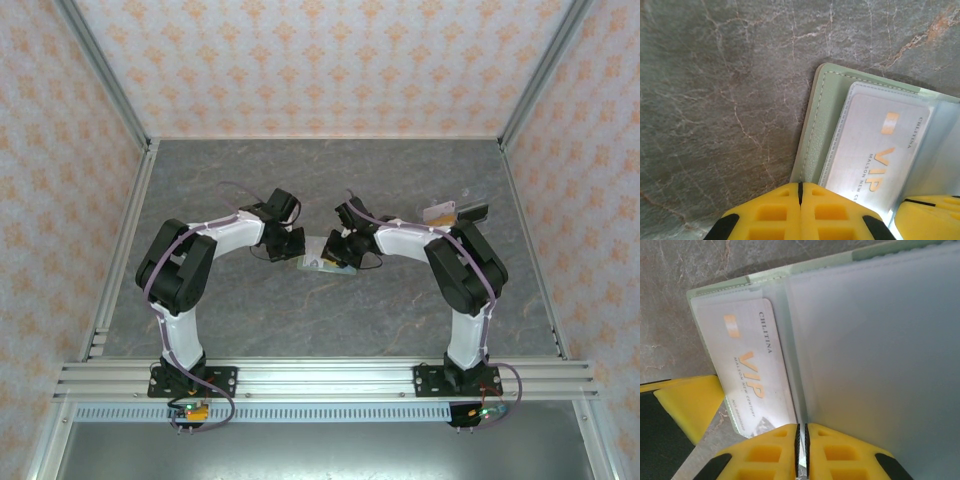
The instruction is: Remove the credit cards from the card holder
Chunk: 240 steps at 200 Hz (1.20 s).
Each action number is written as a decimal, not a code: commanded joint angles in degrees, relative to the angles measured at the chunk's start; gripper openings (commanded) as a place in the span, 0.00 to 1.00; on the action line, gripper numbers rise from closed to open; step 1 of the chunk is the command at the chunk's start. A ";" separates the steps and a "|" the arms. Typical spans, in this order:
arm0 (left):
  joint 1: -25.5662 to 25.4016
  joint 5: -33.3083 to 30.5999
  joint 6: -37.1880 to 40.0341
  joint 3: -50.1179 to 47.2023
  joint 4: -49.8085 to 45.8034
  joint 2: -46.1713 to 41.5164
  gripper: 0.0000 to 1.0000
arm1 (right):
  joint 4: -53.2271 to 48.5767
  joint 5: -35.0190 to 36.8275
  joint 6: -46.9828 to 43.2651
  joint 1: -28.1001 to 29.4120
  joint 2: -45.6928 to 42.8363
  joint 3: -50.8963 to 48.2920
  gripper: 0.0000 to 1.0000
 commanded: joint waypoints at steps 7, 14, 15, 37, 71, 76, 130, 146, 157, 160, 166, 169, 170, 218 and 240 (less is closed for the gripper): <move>-0.30 -1.24 0.25 -1.29 -2.66 0.25 0.02 | 0.21 -0.26 0.95 -0.12 0.16 -0.04 0.13; -0.30 -0.94 0.30 -1.10 -2.73 -0.49 0.02 | 0.10 -0.02 0.88 -0.18 0.17 -0.04 0.13; -0.30 -0.84 0.32 -1.10 -2.74 -0.65 0.02 | 0.10 0.04 0.87 -0.20 0.18 -0.04 0.13; -0.30 0.54 0.48 -0.56 -2.37 -3.58 0.05 | -0.59 0.91 0.36 -0.22 -0.09 0.00 0.13; -0.30 2.54 -0.23 -0.95 -0.44 -5.81 0.20 | -0.20 1.07 0.32 -0.27 -0.33 -0.13 0.13; -0.30 2.95 -0.34 -1.07 0.00 -5.60 0.21 | -0.09 0.96 0.33 -0.31 -0.34 -0.15 0.13; -0.30 4.67 -1.06 -1.35 1.73 -1.37 0.23 | 0.24 0.89 0.45 -0.30 -0.13 -0.70 0.14; -0.32 4.33 -1.06 -1.33 1.71 -0.64 0.22 | 0.26 0.97 0.35 -0.38 -0.06 -0.83 0.14; -0.30 3.91 -1.19 -1.44 1.51 -0.37 0.21 | 0.19 0.98 0.25 -0.33 -0.06 -0.91 0.15; -0.30 3.78 -1.15 -1.44 1.51 -0.22 0.20 | 0.21 0.98 0.25 -0.32 -0.01 -0.99 0.15; -0.30 3.37 -1.15 -1.52 1.26 -0.02 0.18 | 0.32 0.94 0.25 -0.36 -0.01 -1.09 0.15; -0.30 3.13 -1.19 -1.53 1.11 0.05 0.17 | 0.43 0.97 0.29 -0.33 -0.07 -1.12 0.15; -0.30 3.08 -1.26 -1.57 1.07 0.07 0.17 | 0.40 0.98 0.27 -0.36 -0.07 -1.15 0.15; -0.31 -0.23 -1.94 -3.61 -0.06 0.65 0.06 | 2.30 0.65 0.60 -0.78 -1.30 -2.91 0.14; -0.30 -0.99 -2.25 -4.54 -0.12 1.03 0.03 | 3.78 0.66 0.53 -0.92 -2.44 -4.23 0.14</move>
